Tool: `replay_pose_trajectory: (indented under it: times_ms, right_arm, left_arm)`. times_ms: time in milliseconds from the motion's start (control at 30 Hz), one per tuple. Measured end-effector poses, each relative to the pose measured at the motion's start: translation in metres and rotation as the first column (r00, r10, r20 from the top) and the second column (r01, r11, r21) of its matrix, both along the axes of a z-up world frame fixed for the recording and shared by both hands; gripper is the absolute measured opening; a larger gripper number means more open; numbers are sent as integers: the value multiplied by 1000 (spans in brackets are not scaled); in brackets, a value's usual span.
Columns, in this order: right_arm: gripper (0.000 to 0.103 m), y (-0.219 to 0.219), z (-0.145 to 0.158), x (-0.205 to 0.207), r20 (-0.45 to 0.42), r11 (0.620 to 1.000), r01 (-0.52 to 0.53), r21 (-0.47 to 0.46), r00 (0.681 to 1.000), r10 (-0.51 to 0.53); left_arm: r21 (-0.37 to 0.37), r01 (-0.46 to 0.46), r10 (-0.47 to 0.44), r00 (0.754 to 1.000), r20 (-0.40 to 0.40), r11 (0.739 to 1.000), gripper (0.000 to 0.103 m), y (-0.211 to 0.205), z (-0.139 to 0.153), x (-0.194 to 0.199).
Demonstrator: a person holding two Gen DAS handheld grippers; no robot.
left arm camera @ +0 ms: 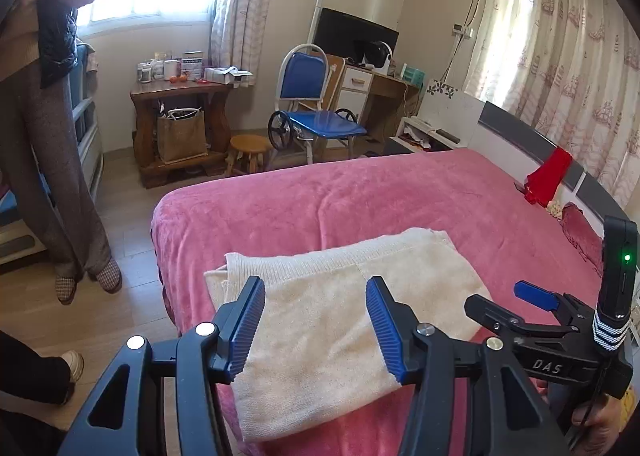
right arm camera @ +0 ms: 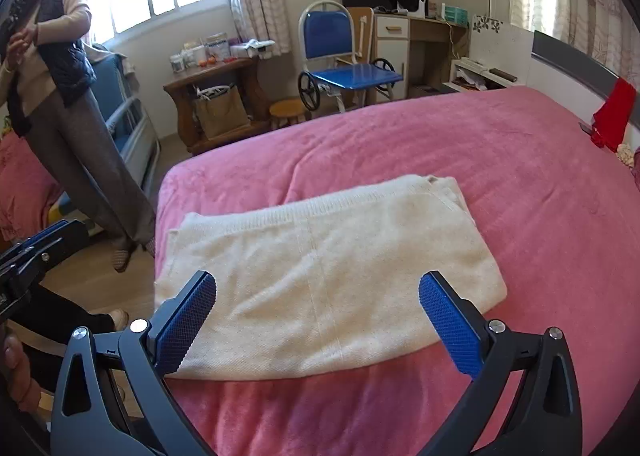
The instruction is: Fold clothes
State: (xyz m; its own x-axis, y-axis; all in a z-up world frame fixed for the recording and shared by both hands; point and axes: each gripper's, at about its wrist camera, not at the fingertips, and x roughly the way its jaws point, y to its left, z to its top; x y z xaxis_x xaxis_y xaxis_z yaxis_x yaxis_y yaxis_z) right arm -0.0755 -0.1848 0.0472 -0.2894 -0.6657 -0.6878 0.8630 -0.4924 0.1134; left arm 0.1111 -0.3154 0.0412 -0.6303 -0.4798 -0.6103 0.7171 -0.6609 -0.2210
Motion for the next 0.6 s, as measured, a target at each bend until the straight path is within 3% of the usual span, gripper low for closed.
replay_pose_trajectory:
  times_ms: [200,300,367,600]
  right_arm:
    - [103,9,7,-6,-8,998,59,-18,998,-59]
    - [103,14,8,-8,14,999,24,-37,1000,-24]
    - [103,15,7,-6,61,1000,-19,-4,998,19]
    - [103,12,-4,5,-20,996,13,93,1000,-11]
  left_arm:
    - [-40,-11,10,1000,-26,999,54,-4,6,10]
    - [-43,7,-8,999,-32,999,54,-4,7,10]
    - [-37,4,-5,1000,-23,999,54,-3,7,8]
    - [-32,10,-10,1000,-6,999,54,1,5,6]
